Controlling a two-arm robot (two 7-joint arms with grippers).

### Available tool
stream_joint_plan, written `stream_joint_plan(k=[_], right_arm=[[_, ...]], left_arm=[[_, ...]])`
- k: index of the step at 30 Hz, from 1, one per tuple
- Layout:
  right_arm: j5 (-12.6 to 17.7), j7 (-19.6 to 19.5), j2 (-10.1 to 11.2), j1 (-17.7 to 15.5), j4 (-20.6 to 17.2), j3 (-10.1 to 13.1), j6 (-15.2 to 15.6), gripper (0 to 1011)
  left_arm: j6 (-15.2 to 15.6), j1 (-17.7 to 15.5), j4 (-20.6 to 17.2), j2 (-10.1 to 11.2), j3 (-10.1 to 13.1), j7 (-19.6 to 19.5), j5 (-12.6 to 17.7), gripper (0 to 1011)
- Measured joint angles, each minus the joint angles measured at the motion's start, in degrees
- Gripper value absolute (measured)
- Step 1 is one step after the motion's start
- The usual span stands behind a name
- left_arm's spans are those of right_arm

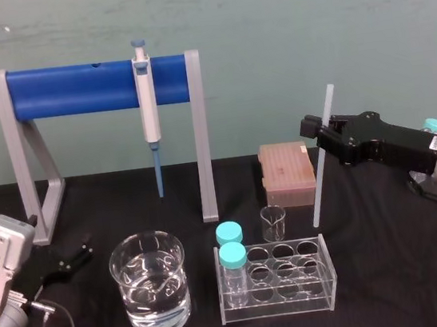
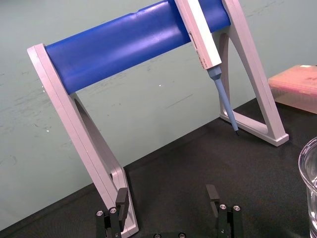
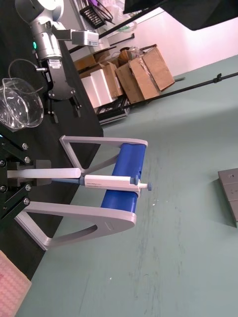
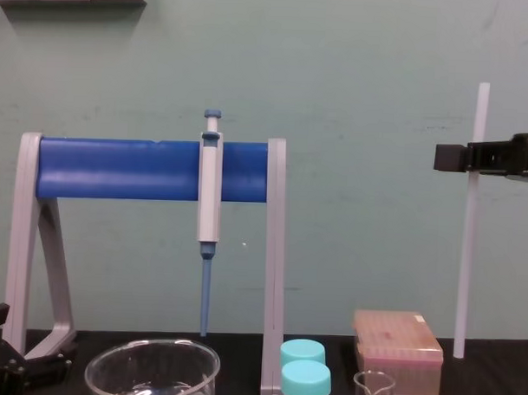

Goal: Pick up the stirring rod with one hand, then place it down.

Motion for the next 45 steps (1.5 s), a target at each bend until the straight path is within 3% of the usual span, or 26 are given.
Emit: stream_joint_plan(k=[45], right_arm=[[0.0,0.0,0.0,0.0,0.0,0.0,0.0,66]], left_arm=[[0.0,0.0,0.0,0.0,0.0,0.0,0.0,1005]])
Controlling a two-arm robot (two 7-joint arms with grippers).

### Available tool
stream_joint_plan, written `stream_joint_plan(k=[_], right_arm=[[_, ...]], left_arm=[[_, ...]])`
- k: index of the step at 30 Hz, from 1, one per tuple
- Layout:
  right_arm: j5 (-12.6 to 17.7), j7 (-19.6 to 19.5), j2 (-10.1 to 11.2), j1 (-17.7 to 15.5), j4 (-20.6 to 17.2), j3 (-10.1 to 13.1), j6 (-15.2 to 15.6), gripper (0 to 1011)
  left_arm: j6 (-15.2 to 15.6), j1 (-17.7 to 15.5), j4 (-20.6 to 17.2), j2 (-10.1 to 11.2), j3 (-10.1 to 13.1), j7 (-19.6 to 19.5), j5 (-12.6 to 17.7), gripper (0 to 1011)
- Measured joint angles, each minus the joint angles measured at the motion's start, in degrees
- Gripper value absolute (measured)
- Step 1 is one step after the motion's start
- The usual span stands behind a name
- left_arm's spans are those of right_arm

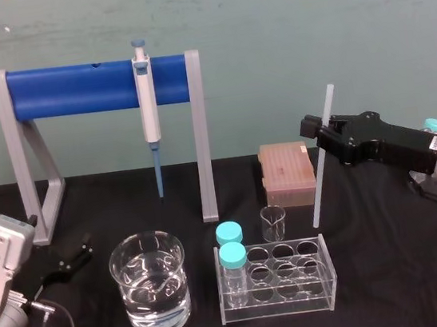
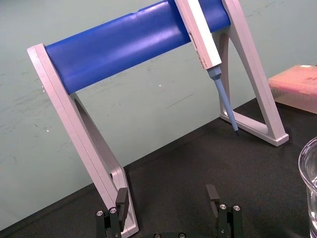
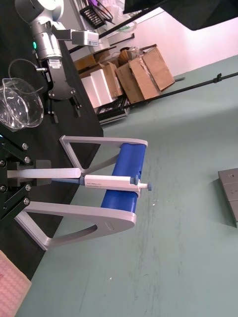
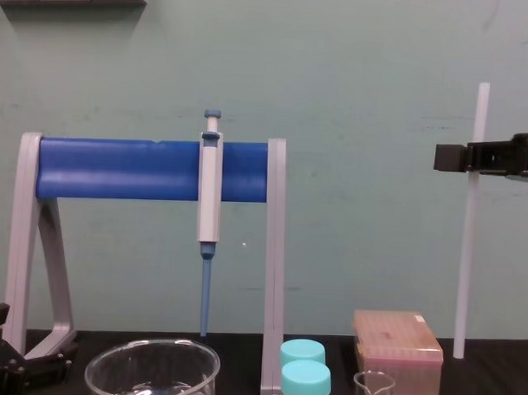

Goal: Pick up the stirring rod with one hand, then place it down.

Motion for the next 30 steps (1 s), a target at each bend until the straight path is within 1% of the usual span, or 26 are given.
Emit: stream_joint_plan(k=[7,11,17,23,30], right_arm=[[-0.2,0.9,-0.3,0.1,1.1,0.0,0.0,66],[-0.9,1.8,-0.8,0.4,2.7,-0.7,0.0,66],[-0.9,3.2,-1.9,0.9,5.5,-1.6,0.5,66],[-1.3,3.7,-2.4,1.4,6.6,-2.2,0.7,66],[-2.7,4.6,-3.3,2.5,8.2,-3.1,0.6,66]], left_arm=[[0.0,0.0,0.0,0.0,0.0,0.0,0.0,1005],[0.0,0.0,0.0,0.0,0.0,0.0,0.0,1005],[0.0,0.0,0.0,0.0,0.0,0.0,0.0,1005],[0.0,0.0,0.0,0.0,0.0,0.0,0.0,1005],[0.0,0.0,0.0,0.0,0.0,0.0,0.0,1005]])
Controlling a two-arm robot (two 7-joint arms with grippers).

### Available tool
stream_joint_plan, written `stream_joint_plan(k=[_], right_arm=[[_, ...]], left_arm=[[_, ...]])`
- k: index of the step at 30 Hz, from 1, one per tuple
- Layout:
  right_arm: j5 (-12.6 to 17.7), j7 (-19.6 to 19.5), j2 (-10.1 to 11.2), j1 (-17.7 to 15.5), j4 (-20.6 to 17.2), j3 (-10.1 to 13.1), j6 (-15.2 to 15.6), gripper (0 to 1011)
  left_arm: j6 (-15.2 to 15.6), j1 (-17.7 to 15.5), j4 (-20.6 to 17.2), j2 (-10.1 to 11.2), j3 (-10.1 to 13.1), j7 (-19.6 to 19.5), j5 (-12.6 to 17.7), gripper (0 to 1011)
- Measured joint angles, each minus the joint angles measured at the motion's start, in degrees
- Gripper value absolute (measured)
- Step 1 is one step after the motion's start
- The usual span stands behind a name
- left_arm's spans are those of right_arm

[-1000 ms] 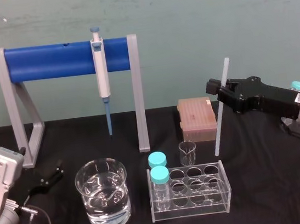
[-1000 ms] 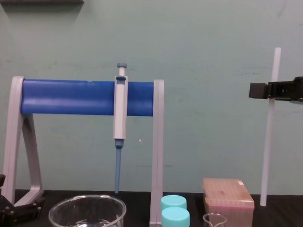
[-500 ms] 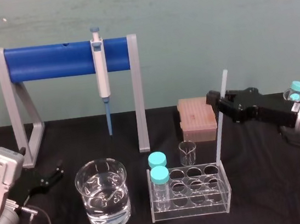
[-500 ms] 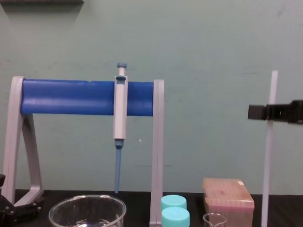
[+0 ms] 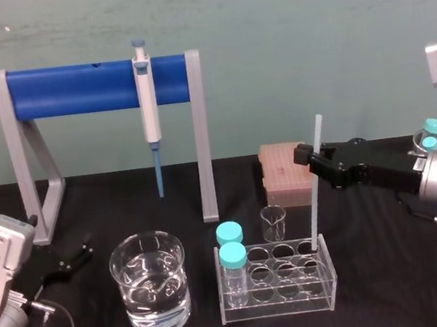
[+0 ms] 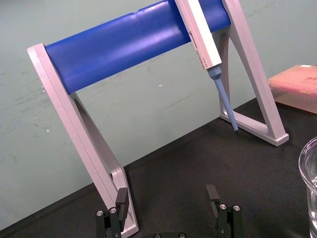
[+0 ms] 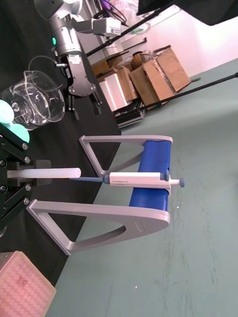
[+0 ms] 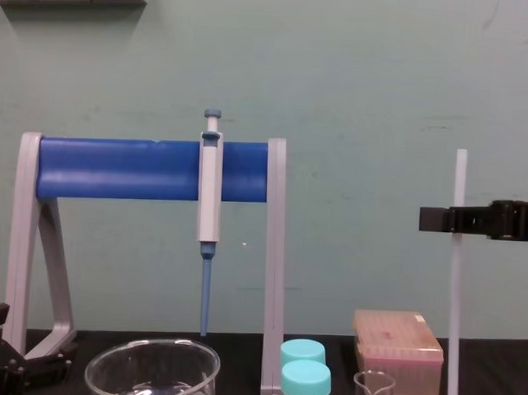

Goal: Pick up the stirring rod with one hand, then place it down.

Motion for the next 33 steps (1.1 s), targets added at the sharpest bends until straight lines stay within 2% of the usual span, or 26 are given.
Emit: stream_joint_plan(k=[9,22,33], right_arm=[[-1.5,1.2,-1.3,1.4,2.4,-1.0,-0.1,66],[-2.1,3.8,-4.1,3.4,8.2,-2.2,-0.4,66],[-3.2,4.4,-5.3,4.3,10.9,-3.0,-0.3,66]], left_arm=[[0.0,0.0,0.0,0.0,0.0,0.0,0.0,1005],[0.0,0.0,0.0,0.0,0.0,0.0,0.0,1005],[0.0,0.0,0.0,0.0,0.0,0.0,0.0,1005]])
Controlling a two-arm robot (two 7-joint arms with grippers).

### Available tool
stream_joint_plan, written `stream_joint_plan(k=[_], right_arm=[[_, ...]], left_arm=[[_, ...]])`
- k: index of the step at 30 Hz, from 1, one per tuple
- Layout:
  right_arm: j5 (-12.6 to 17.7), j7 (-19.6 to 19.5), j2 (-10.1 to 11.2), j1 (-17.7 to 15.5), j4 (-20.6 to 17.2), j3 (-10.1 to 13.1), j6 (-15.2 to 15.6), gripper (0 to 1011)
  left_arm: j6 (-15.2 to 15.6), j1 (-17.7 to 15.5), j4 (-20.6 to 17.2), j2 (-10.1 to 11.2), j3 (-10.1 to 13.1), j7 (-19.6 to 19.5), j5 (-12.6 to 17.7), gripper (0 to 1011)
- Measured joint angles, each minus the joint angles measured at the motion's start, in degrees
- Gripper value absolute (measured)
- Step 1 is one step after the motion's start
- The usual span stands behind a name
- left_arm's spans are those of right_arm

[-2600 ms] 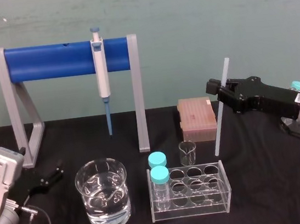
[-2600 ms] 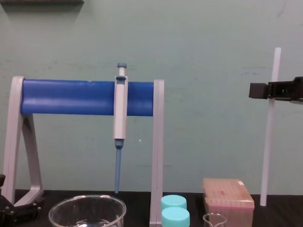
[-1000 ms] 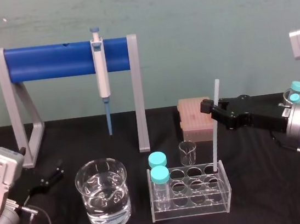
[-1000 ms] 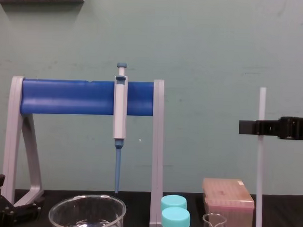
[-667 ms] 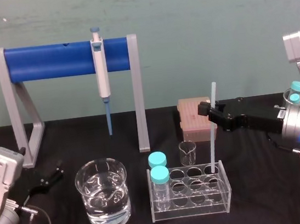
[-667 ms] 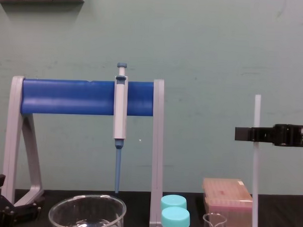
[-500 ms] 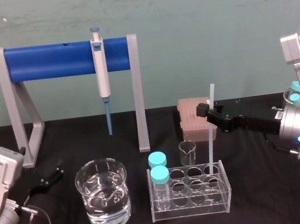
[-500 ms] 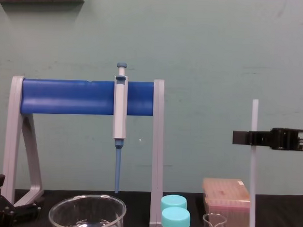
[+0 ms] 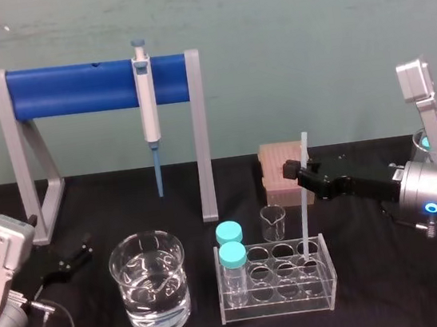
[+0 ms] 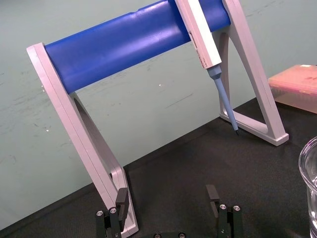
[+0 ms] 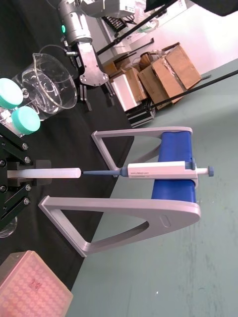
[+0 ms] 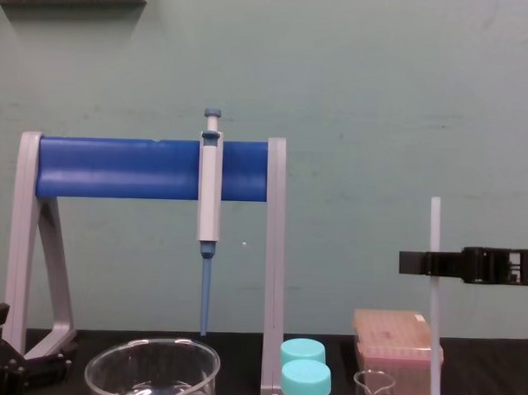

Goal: Pick up the stirring rod with one hand, then place it down.

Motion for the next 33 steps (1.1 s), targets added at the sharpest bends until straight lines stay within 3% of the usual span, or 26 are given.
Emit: stream_joint_plan(k=[33], right_arm=[[-0.7,0.8,-1.9,-0.6,3.5,-0.4,0.9,66]], left_arm=[[0.0,0.0,0.0,0.0,0.0,0.0,0.0,1005]])
